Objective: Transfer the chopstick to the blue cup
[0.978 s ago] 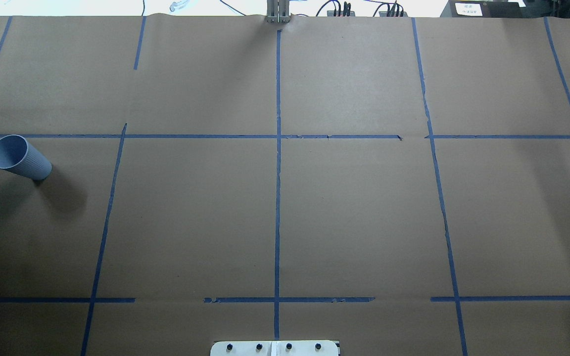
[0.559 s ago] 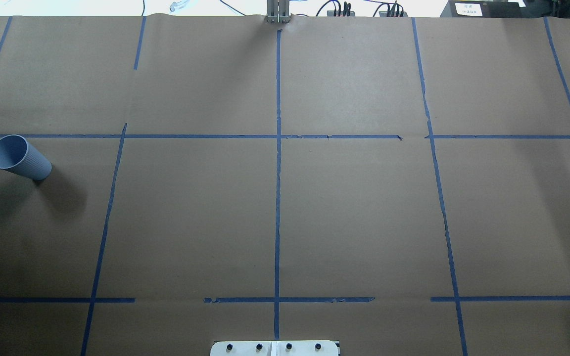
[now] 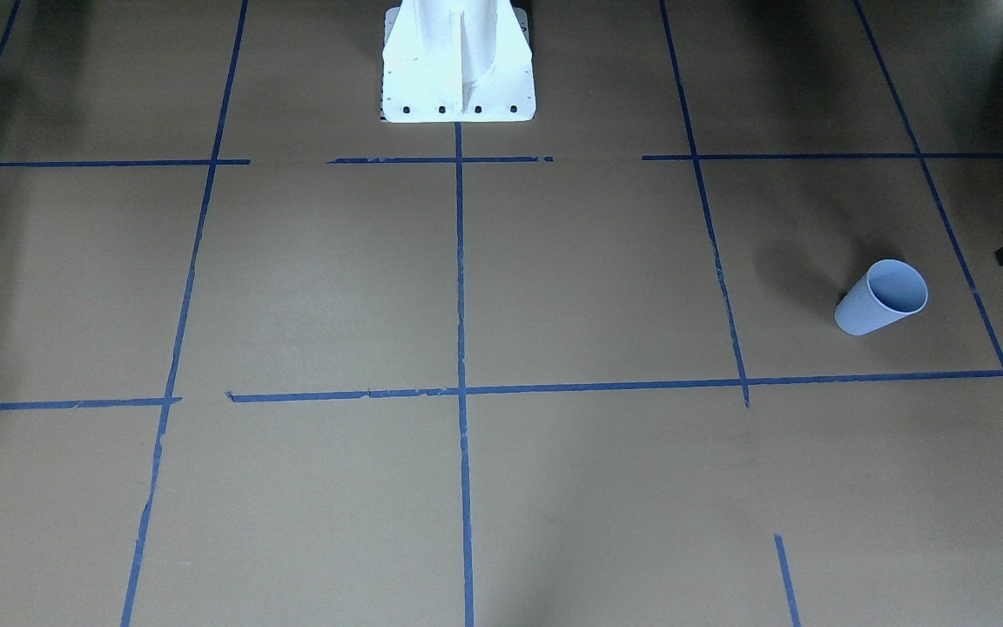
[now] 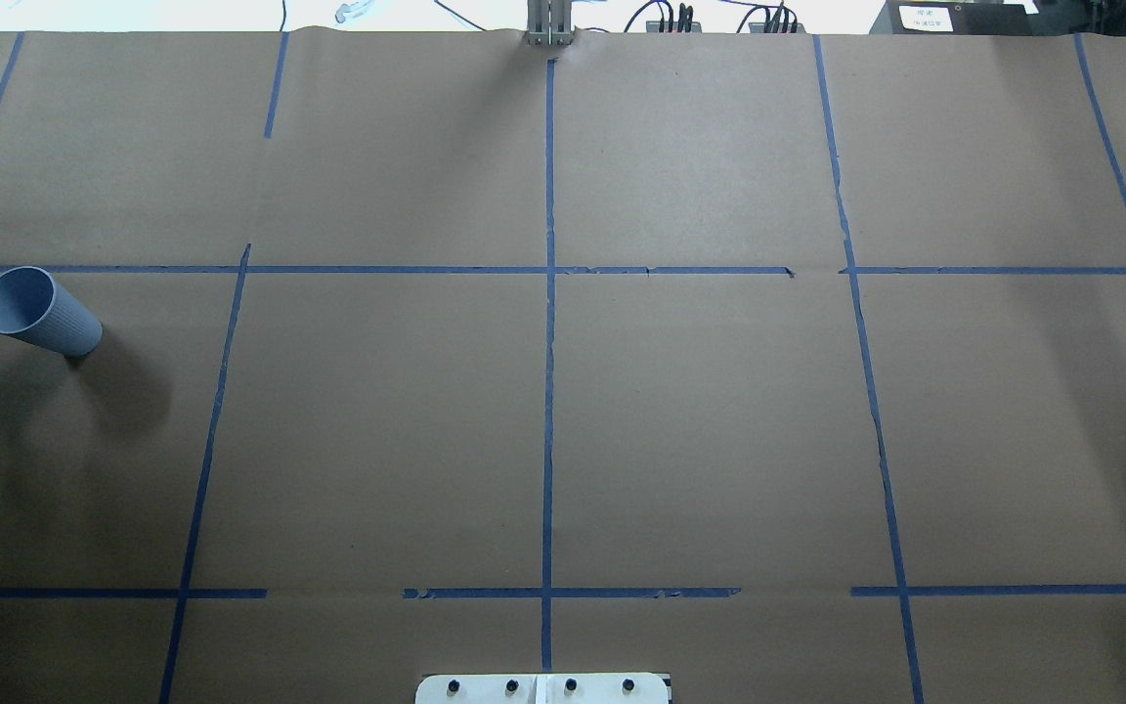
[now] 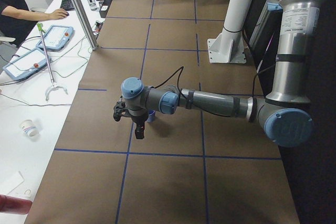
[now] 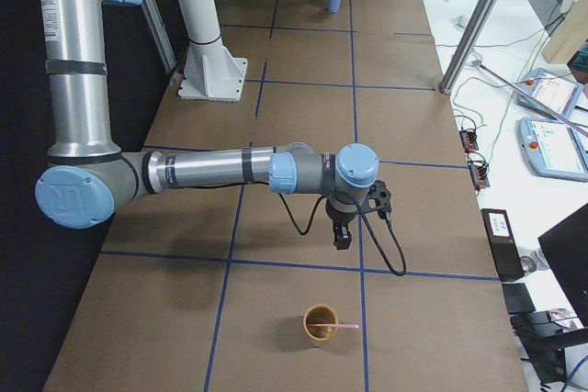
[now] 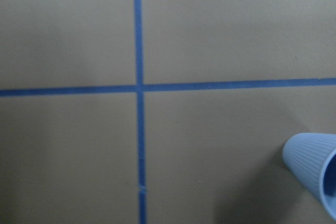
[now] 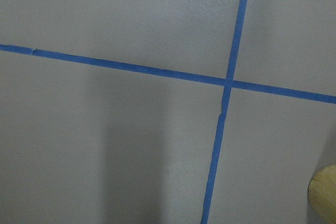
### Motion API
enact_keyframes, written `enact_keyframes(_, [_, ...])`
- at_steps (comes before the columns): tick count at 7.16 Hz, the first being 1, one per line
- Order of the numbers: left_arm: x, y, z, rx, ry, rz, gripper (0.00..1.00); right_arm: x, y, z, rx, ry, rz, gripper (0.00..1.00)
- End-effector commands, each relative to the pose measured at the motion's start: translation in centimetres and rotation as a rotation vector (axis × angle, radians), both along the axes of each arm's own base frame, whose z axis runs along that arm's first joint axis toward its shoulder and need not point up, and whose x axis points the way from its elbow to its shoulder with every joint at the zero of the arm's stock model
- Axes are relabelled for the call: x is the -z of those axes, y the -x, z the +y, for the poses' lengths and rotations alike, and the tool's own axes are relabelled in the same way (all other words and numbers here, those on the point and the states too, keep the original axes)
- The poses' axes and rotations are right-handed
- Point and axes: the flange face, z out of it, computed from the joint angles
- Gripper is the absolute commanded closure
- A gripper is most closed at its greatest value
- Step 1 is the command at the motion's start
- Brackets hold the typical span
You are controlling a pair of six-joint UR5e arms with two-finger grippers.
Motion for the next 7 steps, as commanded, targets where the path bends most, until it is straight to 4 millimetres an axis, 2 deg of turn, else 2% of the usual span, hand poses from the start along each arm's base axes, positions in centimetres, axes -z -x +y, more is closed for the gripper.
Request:
enact_keyframes(1, [2.0, -6.3, 0.5, 0.044, 0.011, 0.048, 0.0, 0.2, 0.1, 0.1, 0.021, -0.022, -0.014, 0.0])
enact_keyframes(2, [1.9, -8.8, 1.1, 0.037, 0.036, 0.053, 0.0, 0.3, 0.2, 0.0, 0.02, -0.022, -0.028, 0.0])
enact_keyframes(3, [1.3, -10.3, 1.5, 0.009, 0.046, 0.049, 0.0, 0.4, 0.3, 0.0, 0.022, -0.023, -0.03, 0.0])
enact_keyframes(4, [0.3, -11.8, 2.0, -0.017, 0.067, 0.039, 0.08, 0.4, 0.7, 0.0, 0.031, -0.024, -0.03, 0.0])
enact_keyframes(5, [0.0, -12.8, 2.3, -0.04, 0.068, 0.036, 0.86, 0.5, 0.9, -0.1, 0.034, -0.027, -0.031, 0.0])
enact_keyframes(6, [0.7, -13.7, 2.0, -0.045, 0.066, 0.04, 1.0, 0.6, 0.9, -0.1, 0.034, -0.026, -0.04, 0.0])
enact_keyframes(7, [2.0, -14.2, 1.1, -0.046, 0.058, 0.056, 1.0, 0.8, 1.2, -0.1, 0.036, -0.023, -0.078, 0.0])
